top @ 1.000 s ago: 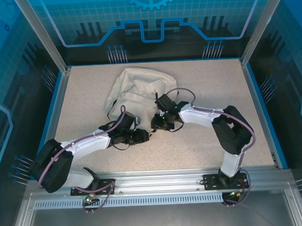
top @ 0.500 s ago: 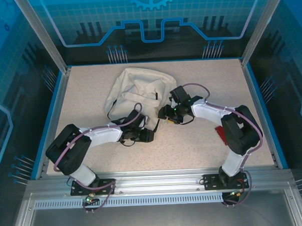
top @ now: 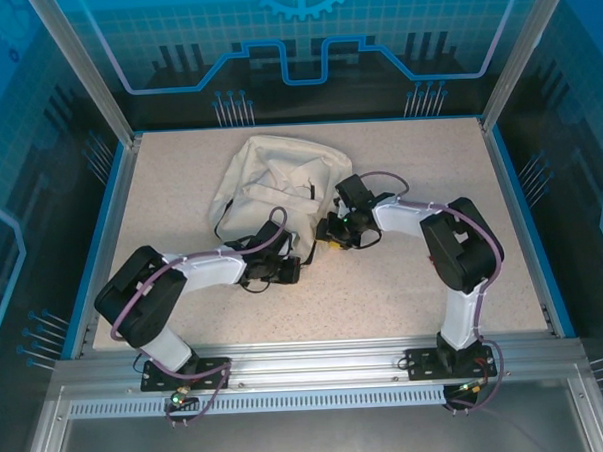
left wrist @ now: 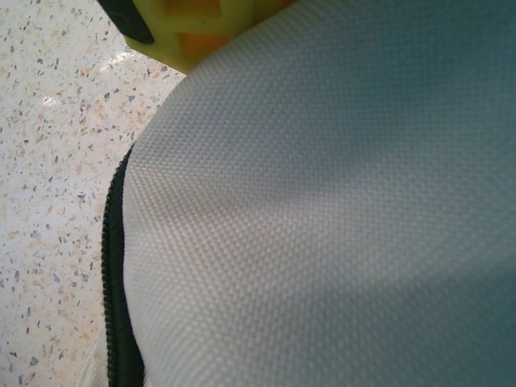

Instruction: Pack the student bag

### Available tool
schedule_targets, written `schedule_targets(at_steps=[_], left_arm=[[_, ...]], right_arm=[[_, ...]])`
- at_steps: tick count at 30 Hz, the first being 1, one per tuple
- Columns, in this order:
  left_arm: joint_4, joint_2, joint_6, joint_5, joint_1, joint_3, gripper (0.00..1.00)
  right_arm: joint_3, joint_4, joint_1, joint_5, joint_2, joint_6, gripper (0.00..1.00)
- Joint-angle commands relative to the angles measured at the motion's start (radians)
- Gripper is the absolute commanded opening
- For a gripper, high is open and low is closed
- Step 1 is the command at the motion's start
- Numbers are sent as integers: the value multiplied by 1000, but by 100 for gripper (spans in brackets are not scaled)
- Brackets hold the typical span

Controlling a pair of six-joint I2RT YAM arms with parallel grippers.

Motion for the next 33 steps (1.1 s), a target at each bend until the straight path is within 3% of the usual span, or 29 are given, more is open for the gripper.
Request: schedule_targets(at_steps=[1,9,16,19,26,33], left_arm=[[-7,-44,17,-61,-6,-36,0],[-64,-118,-29,-136,-6,-113,0],[-95,-149,-44,-162,-4,-125,0],[-71,-156,-39,-102,-5,-124,0],[-3,-223,-47,109,-4,-101,0],[9,-299,-27,186,-6,-103,0]], right_arm=[[40,3,-15,30,25,0,27],[85,-116,-17,168,65,11,12],[98,-139,-19,202,72,6,10],[88,-116,-15,188,58,-6,10],[14,-140,40,244,-121,-68,31],[-66,-208,116,283,-271,-80,38]])
